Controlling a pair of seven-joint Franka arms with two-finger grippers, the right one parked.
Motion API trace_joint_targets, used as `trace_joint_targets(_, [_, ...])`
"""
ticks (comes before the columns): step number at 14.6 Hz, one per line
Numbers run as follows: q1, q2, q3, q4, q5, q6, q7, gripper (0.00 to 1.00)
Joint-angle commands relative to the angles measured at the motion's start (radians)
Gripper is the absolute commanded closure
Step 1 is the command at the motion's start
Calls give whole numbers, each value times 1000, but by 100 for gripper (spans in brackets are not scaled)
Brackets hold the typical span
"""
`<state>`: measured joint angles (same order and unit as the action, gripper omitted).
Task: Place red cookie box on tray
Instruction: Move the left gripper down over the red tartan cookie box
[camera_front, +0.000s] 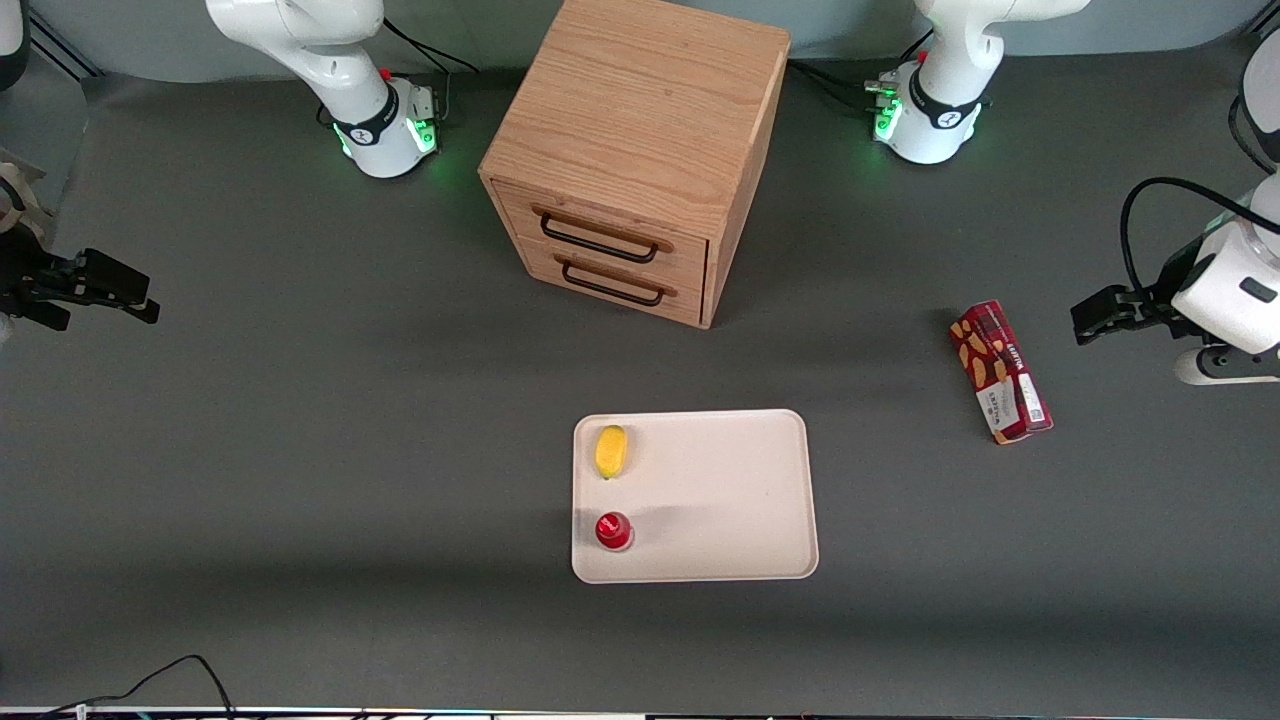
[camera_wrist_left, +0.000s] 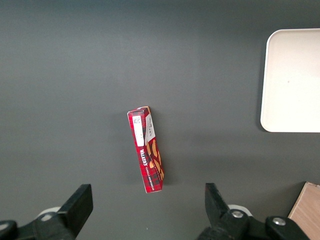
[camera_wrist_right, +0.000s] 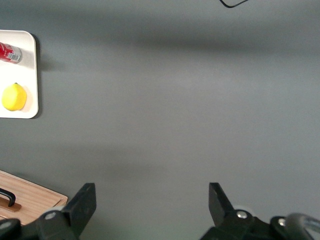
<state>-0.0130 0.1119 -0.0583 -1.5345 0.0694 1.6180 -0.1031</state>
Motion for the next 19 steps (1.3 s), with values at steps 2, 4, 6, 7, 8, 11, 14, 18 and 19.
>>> trace_joint_targets(2, [8,15,-8,40,-8,-41,31,0])
trace_joint_targets(4, [8,18,-8,43,-10,-46,28,0])
trace_joint_targets(6, [21,28,6,1,-31,-44,33,0])
trace_joint_targets(7, [27,28,37,-50,-54,-6,33,0])
trace_joint_targets(8, [25,14,73,-149,-57,78,34,0])
trace_joint_targets(11, [27,-12,135,-430,-80,378,37,0])
trace_joint_targets(14, [19,3,155,-655,-160,693,28,0])
trace_joint_targets(18, [19,48,155,-771,-180,891,26,0])
trace_joint_targets(19, [13,60,155,-791,-197,936,26,0])
